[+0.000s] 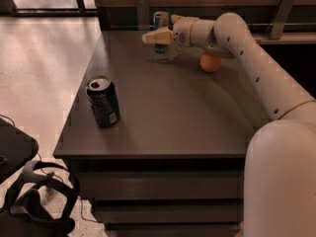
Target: Knock redbull can over
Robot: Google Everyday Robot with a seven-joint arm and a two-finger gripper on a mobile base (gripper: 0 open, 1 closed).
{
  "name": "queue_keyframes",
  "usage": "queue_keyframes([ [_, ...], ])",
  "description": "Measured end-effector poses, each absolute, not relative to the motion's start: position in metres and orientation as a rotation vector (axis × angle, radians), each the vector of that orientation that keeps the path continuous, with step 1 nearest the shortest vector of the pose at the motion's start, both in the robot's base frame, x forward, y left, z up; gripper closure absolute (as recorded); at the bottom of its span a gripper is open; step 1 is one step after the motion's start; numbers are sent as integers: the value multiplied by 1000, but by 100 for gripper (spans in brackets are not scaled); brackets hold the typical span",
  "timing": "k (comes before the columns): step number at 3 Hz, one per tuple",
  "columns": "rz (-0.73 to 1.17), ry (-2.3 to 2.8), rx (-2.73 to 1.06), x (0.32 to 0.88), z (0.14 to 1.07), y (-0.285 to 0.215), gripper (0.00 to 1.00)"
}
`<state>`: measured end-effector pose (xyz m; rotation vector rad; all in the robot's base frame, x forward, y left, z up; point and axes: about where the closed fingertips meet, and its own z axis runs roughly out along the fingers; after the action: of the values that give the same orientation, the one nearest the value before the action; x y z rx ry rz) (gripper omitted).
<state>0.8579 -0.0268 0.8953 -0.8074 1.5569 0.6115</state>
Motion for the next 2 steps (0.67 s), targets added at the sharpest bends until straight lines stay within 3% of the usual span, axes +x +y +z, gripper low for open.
queue_keyframes([
  [2, 619, 1557, -813, 858, 894, -20, 61],
])
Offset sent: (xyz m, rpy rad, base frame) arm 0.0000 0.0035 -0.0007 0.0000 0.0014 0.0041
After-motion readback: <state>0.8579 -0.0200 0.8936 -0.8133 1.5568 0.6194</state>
